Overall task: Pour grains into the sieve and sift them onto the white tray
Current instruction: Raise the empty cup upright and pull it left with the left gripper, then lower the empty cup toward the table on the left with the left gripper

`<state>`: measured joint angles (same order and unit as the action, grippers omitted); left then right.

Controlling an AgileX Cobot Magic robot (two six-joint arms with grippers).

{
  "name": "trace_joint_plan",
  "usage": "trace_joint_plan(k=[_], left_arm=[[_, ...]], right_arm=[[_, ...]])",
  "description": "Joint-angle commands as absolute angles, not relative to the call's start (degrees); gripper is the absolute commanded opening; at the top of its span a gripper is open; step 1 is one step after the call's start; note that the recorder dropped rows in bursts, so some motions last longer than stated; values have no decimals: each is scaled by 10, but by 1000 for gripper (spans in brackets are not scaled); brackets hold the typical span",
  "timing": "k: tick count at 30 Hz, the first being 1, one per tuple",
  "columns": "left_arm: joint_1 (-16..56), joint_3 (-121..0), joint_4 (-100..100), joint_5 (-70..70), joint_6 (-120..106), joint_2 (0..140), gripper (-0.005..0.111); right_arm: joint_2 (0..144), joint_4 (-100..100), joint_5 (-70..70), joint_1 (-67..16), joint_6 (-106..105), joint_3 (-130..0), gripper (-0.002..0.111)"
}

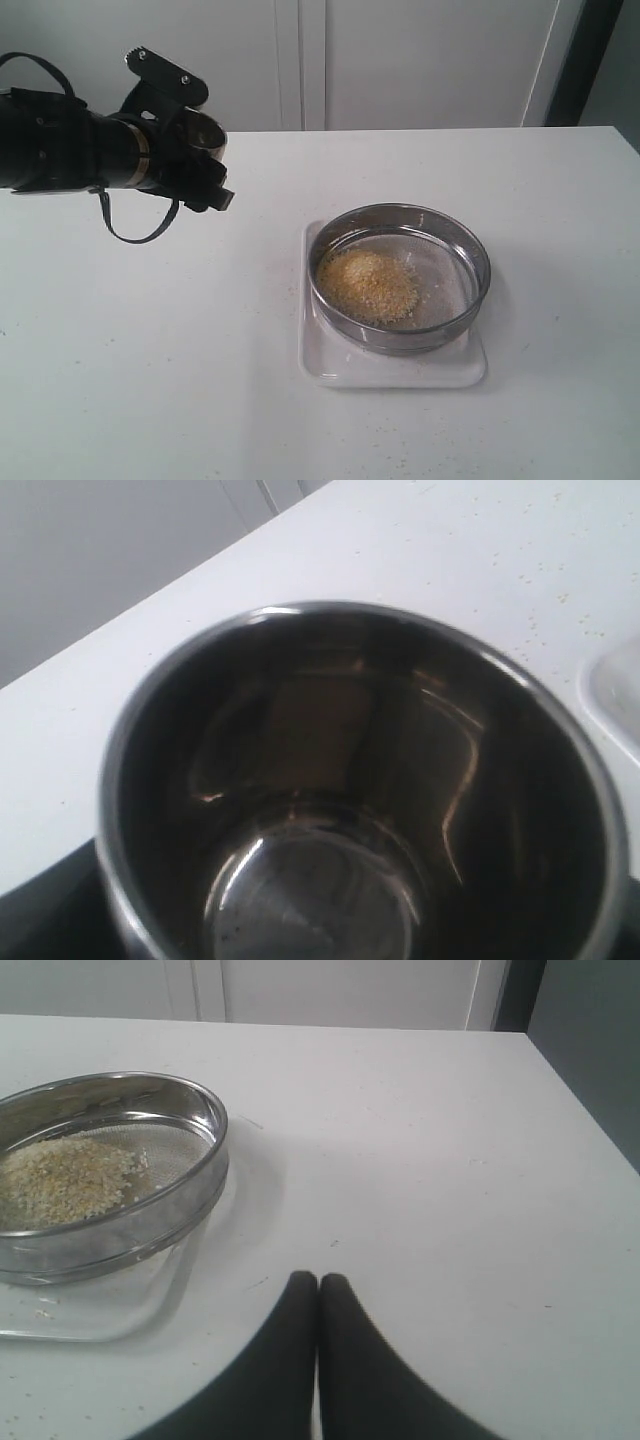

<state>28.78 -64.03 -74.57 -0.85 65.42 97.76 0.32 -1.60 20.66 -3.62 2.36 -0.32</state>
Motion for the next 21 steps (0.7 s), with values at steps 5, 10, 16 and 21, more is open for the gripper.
trace_joint_plan(k=[5,10,16,21], left_arm=[[285,-637,-518,-27,427,967,0],[285,-637,-260,-37,174,967,0],[285,-613,-115,-110,41,967,0],[283,-611,-104,-135,41,967,0]], right_arm=[[0,-17,200,-33,22,0,0],[0,-17,200,-33,22,0,0],[0,-17,200,-33,22,0,0],[0,-17,200,-33,22,0,0]])
